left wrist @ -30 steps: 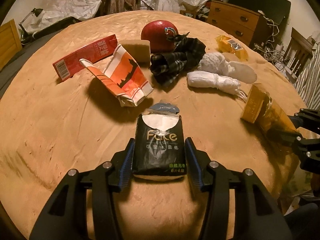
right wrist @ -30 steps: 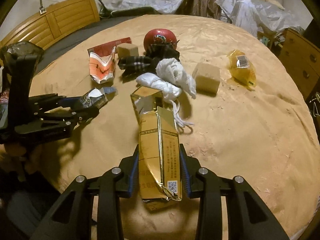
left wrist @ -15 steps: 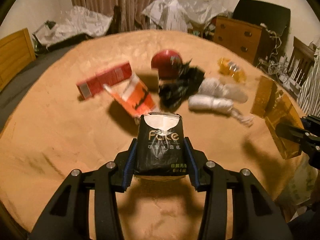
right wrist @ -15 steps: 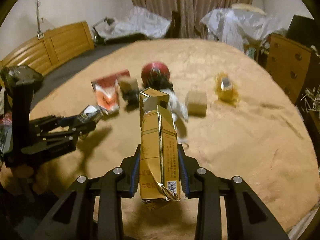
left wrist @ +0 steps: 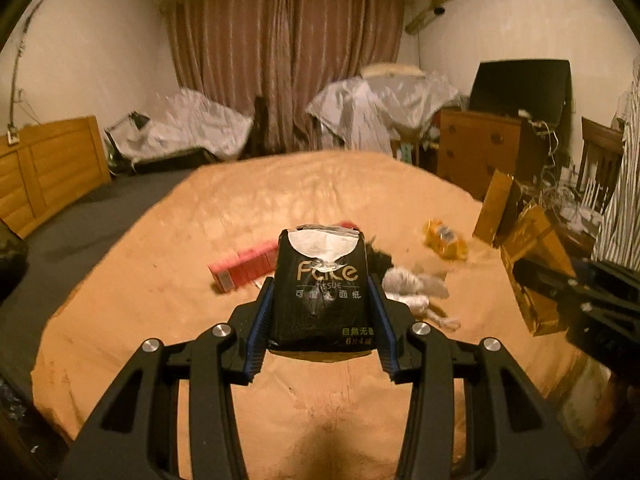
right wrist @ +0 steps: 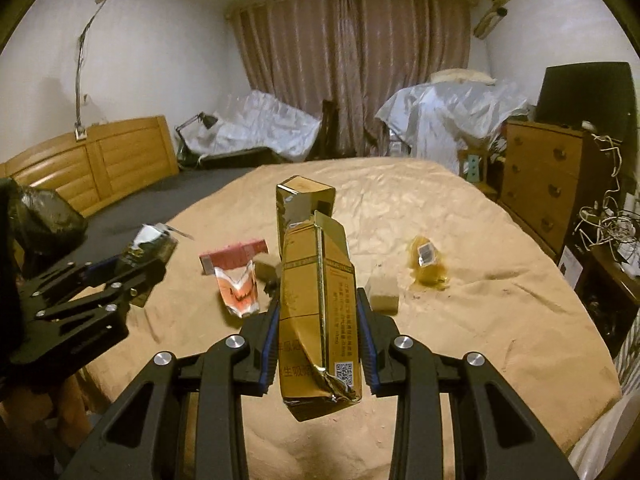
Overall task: Collect trash
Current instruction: 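Lift the gold carton and black tissue pack and carry both to the bucket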
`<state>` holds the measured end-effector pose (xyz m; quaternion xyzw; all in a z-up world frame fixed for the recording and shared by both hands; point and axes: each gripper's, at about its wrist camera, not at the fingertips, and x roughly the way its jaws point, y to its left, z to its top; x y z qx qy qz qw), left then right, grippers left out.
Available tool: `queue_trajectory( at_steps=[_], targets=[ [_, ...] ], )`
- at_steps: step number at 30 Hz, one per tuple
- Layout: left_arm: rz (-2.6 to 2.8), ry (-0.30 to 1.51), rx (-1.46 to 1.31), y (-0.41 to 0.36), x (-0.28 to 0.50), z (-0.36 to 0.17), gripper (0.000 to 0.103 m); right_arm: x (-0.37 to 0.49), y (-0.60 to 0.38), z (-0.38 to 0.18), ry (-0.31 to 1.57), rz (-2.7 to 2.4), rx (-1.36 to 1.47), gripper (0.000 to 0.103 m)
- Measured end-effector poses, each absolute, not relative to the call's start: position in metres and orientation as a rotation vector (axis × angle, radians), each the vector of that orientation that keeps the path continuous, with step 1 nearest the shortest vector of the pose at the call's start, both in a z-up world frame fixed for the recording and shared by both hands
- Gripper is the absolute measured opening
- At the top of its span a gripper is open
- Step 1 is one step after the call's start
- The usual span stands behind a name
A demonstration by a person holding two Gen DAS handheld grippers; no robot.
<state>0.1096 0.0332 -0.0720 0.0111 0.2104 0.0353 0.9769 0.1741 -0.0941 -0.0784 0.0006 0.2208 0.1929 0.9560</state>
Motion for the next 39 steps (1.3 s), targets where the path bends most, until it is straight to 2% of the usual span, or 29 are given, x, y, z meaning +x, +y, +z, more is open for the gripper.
queue_trajectory(
  at_steps=[23, 32, 39],
  targets=[
    [0.033, 0.373, 0.031, 0.005, 0.105, -0.046, 0.043, 0.131, -0.115, -0.045, 0.394, 0.352, 0.003, 0.035],
    [-0.143, 0.372, 0.043, -0.059, 0.112, -0.035, 0.043, 0.094, -0.195, -0.01, 0.355, 0.196, 0.012, 0.035],
    [-0.273, 0.376, 0.065, -0.122, 0.114, -0.03, 0.043, 0.062, -0.274, -0.005, 0.375, 0.084, 0.052, 0.035]
  ],
)
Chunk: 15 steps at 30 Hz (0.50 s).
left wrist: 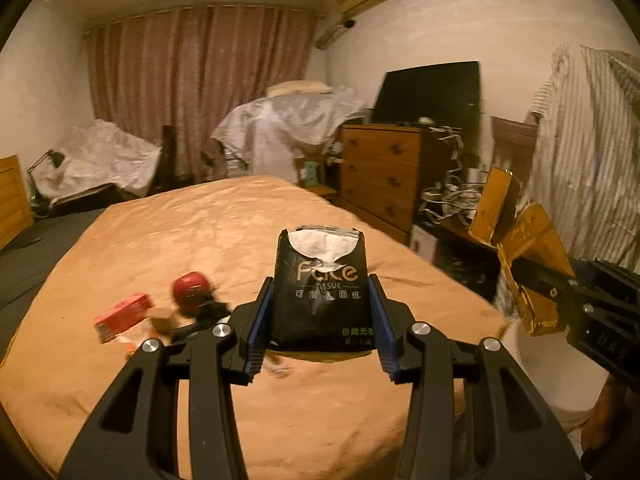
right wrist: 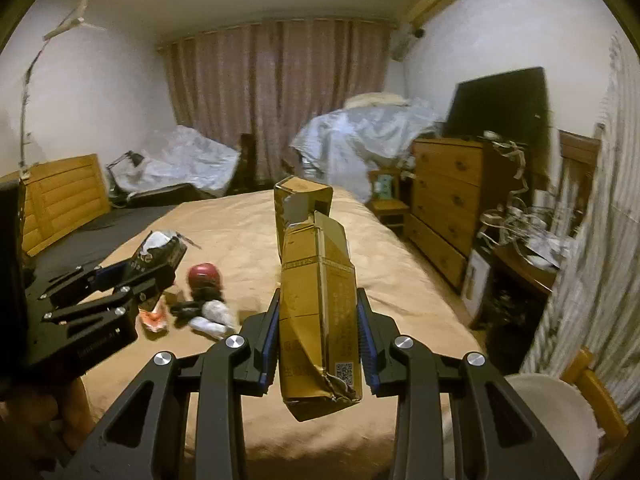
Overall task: Collect trash
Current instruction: 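Lift the gold carton and black tissue pack and carry both to the bucket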
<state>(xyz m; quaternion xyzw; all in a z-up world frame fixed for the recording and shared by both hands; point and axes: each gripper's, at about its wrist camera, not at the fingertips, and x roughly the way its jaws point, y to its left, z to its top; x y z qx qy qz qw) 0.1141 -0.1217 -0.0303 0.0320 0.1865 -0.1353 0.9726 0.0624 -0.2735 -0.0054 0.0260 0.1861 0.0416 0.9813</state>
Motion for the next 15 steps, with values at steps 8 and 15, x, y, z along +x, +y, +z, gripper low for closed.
queue_trajectory(
  at_steps=[8, 15],
  targets=[
    [-0.4, 0.388, 0.101, -0.187, 0.109, -0.03, 0.043, 0.022, -0.363, -0.001, 0.393, -0.031, 0.079, 0.035],
    [-0.524, 0.418, 0.148, -0.246, 0.099, -0.033, 0.043, -0.001, -0.451, 0.006, 0.485, -0.127, 0.072, 0.035]
  ],
)
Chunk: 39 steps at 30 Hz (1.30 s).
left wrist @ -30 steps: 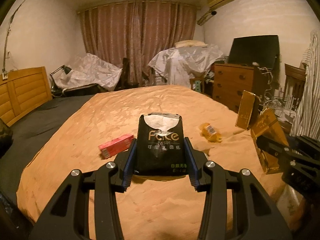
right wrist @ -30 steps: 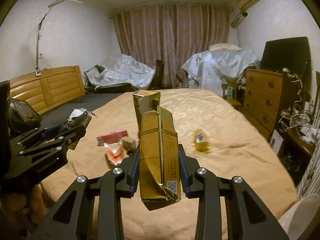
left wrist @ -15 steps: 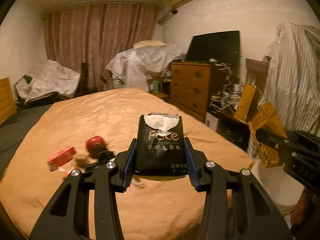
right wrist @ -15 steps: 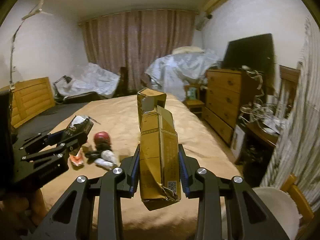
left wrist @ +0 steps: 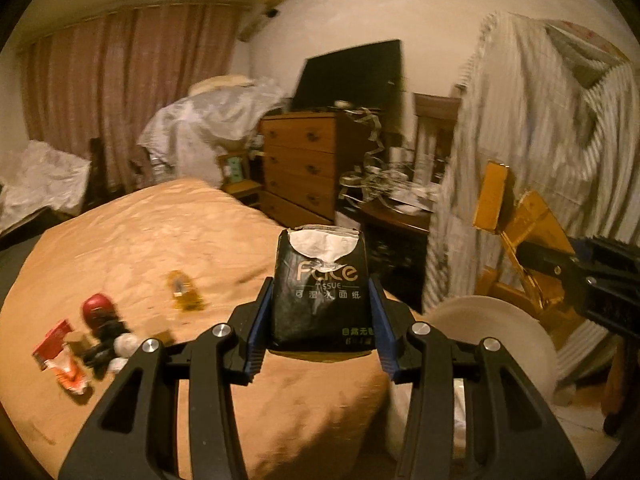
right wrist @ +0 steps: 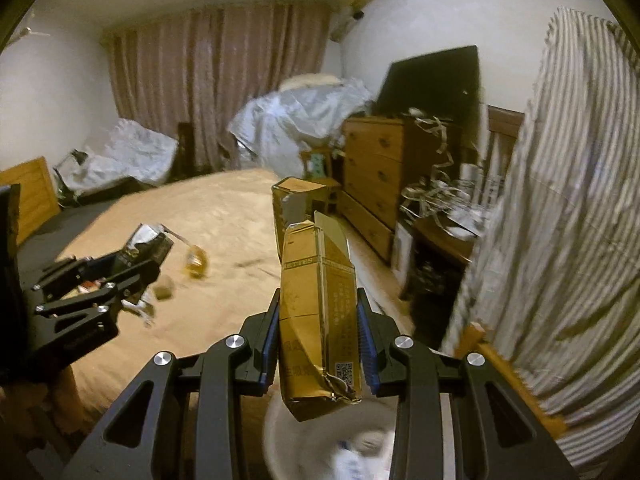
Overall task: Collect trash
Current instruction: 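Lift the gold carton and black tissue pack and carry both to the bucket, then open the right tool over the bucket while the left tool releases the tissue pack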
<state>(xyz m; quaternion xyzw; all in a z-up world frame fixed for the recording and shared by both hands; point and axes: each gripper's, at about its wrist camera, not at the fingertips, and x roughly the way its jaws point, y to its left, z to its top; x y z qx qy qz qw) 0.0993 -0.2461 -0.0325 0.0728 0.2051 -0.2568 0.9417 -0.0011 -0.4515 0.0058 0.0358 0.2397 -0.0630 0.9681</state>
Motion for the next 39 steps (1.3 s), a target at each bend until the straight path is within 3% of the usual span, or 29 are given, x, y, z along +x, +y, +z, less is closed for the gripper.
queue_trajectory(
  at_steps=[20, 39],
  targets=[
    [-0.808, 0.743, 0.454, -0.379, 0.107, -0.091, 0.043, 0.052, -0.593, -0.076, 1.084, -0.074, 0.155, 0.035],
    [-0.837, 0.885, 0.606, -0.401, 0.12, -0.134, 0.043, 0.057, -0.577, -0.089, 1.197, -0.023, 0.099, 0.035]
  ],
)
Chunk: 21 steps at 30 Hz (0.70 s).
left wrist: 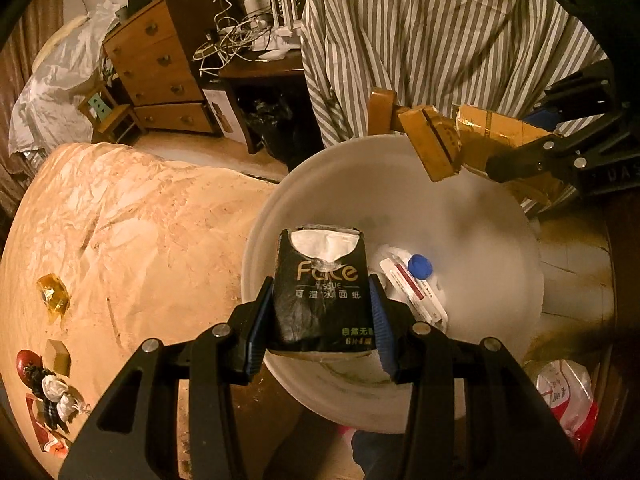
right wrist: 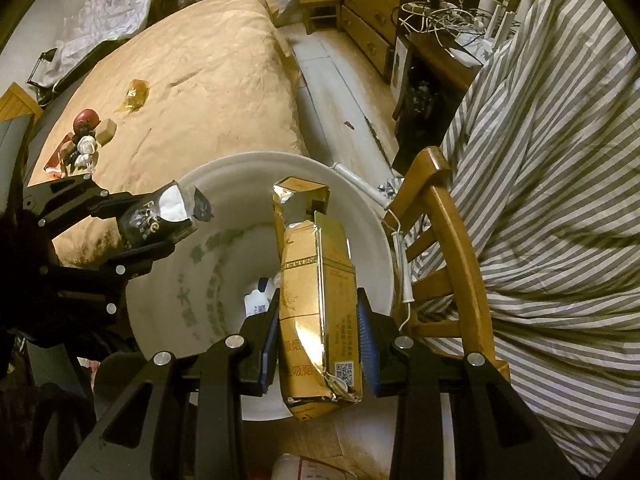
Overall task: Collect trash
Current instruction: 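Open the right tool over the bucket while the left tool releases the tissue pack, then move both open tools back over the trash on the bed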
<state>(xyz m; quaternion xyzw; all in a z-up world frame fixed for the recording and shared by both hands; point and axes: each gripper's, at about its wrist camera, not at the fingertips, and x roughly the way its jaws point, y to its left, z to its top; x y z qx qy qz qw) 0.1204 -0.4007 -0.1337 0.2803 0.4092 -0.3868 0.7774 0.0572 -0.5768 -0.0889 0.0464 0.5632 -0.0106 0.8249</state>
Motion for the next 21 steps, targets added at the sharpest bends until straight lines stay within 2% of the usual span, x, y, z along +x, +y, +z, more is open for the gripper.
queue_trajectory(
  at_steps=[5, 6, 7, 9, 21],
  targets=[
    [-0.828, 0.882, 0.596, -0.402, 0.1254, -0.1334, 0.044, 0.0605, -0.5763, -0.0889, 1.189, -0.019, 0.101, 0.036],
    [-0.826, 0.881, 0.597, -0.4018, 0.1257, -0.1335, 0.05, 0.0607, -0.5766, -0.0892, 1.186, -0.02, 0.101, 0.036],
    [-0.826, 0.88, 0.594, -0.4012, 0.1255, -0.1331, 0.064, 0.0611, -0.5765, -0.0889, 1.181, -0.016, 0.107, 0.036],
    [-0.823, 0.866, 0.589, -0.3996, 0.1243, -0.1319, 0.076, 0.0611, -0.5756, -0.0883, 1.171, -0.011, 0.121, 0.042],
    [-0.816, 0.868, 0.581, -0.3955, 0.1252, -0.1328, 0.08, 0.0539, -0.578, -0.09, 1.144, -0.015, 0.16, 0.046]
  ],
)
